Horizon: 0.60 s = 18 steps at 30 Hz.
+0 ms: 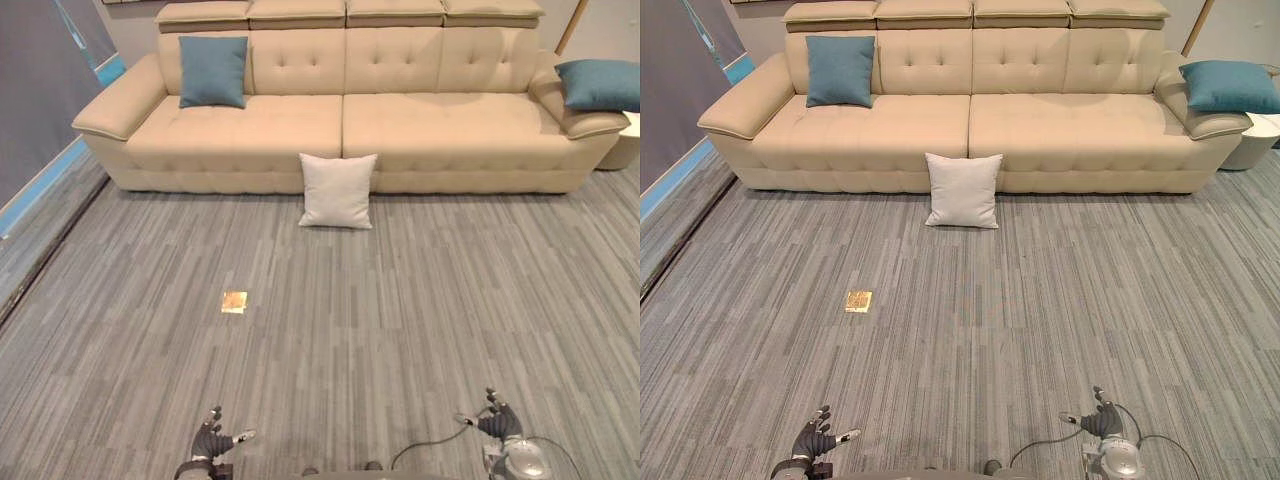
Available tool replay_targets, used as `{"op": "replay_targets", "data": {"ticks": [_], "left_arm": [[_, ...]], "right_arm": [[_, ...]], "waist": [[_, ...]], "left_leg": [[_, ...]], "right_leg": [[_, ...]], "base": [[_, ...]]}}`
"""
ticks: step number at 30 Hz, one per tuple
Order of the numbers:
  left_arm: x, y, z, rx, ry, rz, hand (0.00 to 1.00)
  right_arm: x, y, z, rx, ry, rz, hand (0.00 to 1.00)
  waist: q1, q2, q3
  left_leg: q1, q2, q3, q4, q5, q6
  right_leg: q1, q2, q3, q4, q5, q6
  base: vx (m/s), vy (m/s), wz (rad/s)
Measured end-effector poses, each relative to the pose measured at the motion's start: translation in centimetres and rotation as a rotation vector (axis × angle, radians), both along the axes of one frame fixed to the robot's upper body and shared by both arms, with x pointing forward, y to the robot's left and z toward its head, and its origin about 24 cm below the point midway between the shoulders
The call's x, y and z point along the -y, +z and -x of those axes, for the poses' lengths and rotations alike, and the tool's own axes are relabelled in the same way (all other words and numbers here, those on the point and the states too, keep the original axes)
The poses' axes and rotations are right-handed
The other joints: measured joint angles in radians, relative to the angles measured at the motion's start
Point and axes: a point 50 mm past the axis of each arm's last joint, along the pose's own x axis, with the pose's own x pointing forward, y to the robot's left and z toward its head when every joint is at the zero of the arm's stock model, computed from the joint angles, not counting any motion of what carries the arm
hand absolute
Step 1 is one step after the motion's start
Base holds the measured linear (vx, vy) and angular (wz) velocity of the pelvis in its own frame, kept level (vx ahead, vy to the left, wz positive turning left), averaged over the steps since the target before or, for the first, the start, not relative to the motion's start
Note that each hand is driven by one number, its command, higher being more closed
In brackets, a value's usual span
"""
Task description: Pick up cushions and gather them together orderly.
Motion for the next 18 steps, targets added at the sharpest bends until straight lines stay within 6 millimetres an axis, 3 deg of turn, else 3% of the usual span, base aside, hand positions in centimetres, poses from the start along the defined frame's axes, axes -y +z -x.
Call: {"op": "replay_targets", "data": {"ticks": [7,11,14,15,16,18], "left_arm": [[0.0,0.3,-0.8,0.035,0.021,0.015,0.00],[0.2,1.1,-1.9,0.098,0.014,0.018,0.00],[0.5,1.8,-2.7,0.149,0.011,0.026,0.00],[0.5,2.0,-2.9,0.160,0.009,0.026,0.00],[0.3,2.0,-3.0,0.164,0.013,0.024,0.00],[-0.2,2.1,-2.9,0.157,0.005,0.007,0.00]], "right_arm": [[-0.6,-0.2,-0.6,0.014,-0.048,-0.049,0.00],[-0.7,0.1,-1.9,0.047,-0.066,-0.069,0.00],[-0.8,0.3,-2.6,0.066,-0.063,-0.072,0.00],[-0.9,0.3,-2.6,0.065,-0.066,-0.078,0.00],[-1.2,0.3,-2.8,0.067,-0.059,-0.085,0.00],[-2.1,0.0,-2.9,0.062,-0.041,-0.104,0.00]], "waist": [[0.001,-0.009,0.006],[0.020,-0.003,0.026],[0.029,0.009,0.046],[0.027,-0.001,0.058],[0.030,0.005,0.064],[0.025,-0.005,0.078]], "left_leg": [[-0.028,-0.001,0.005,0.014,-0.006,0.006],[-0.089,0.011,0.038,0.125,-0.077,0.025],[-0.132,0.013,0.058,0.249,-0.182,0.047],[-0.137,0.005,0.058,0.280,-0.218,0.060],[-0.121,-0.003,0.057,0.295,-0.242,0.070],[-0.081,-0.007,0.060,0.301,-0.267,0.076]], "right_leg": [[-0.022,-0.001,0.007,-0.002,0.000,0.001],[-0.059,0.001,0.043,0.031,-0.010,0.013],[-0.136,-0.014,0.054,0.217,-0.125,0.077],[-0.185,-0.032,0.046,0.351,-0.173,0.135],[-0.264,-0.056,0.014,0.535,-0.182,0.132],[-0.356,-0.102,-0.059,0.719,-0.199,0.106]], "base": [[0.02,0.001,-0.02],[0.01,0.025,-0.25],[-0.01,0.068,-0.18],[0.02,0.125,-0.07],[0.08,0.129,-0.02],[0.22,0.094,0.00]]}}
